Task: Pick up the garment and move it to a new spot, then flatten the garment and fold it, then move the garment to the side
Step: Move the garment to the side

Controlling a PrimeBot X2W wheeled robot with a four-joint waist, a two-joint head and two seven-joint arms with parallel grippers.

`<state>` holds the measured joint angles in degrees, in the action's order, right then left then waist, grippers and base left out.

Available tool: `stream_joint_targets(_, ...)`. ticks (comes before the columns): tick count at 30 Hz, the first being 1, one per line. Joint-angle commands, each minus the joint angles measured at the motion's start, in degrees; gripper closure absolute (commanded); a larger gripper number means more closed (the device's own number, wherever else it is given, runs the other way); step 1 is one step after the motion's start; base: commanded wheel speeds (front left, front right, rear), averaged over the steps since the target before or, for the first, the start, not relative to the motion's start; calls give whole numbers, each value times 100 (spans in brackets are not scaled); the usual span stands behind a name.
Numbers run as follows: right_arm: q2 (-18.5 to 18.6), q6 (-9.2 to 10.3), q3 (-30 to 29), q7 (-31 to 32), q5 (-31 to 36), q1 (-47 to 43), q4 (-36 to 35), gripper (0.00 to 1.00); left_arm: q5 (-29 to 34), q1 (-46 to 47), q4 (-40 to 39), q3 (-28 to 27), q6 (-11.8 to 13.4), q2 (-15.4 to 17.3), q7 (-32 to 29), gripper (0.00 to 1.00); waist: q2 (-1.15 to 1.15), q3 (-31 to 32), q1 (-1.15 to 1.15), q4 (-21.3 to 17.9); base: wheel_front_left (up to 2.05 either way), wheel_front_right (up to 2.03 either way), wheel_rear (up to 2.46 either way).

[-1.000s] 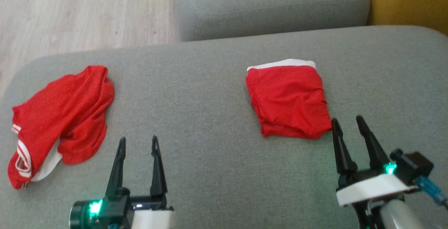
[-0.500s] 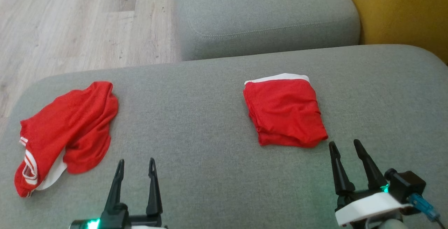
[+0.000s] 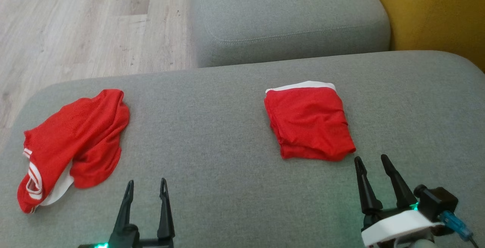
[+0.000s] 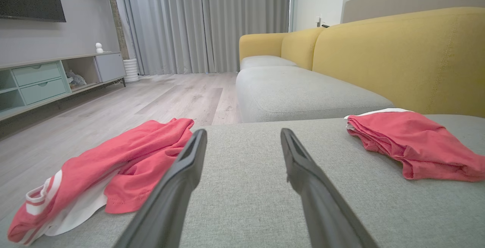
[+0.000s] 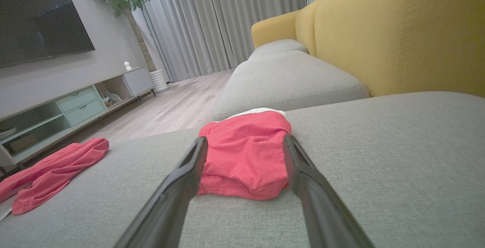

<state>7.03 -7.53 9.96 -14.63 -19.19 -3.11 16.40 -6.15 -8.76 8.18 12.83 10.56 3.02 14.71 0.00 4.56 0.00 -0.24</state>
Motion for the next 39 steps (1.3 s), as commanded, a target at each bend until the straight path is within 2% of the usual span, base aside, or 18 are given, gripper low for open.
stream_joint_targets(1, 19, 4, 114, -37, -46, 145, -158, 0, -12, 159, -174, -204, 1, -14, 29, 0, 0, -3, 0, 8, 0, 0, 0)
stream_joint_targets(18, 49, 4, 47, -37, 41, 188, -116, 0, -8, 161, -169, -197, 27, -14, 29, 0, 0, -46, 0, 25, 0, 0, 0)
stream_joint_targets(27, 92, 4, 48, -37, 42, 513, 130, 0, 15, 253, -249, -110, 68, -14, 29, 0, 0, -309, 0, 75, 0, 0, 0)
stream_joint_targets(33, 164, 4, 24, -37, 62, 1231, 730, 0, 98, 417, -355, 21, 103, -14, 29, 0, 0, -698, 0, 133, 0, 0, 0)
stream_joint_targets(39, 314, 4, 198, 215, -538, 2405, 1724, 0, 100, 754, -441, 208, 160, -14, 29, 0, 0, -1196, 0, 241, 0, 0, 0)
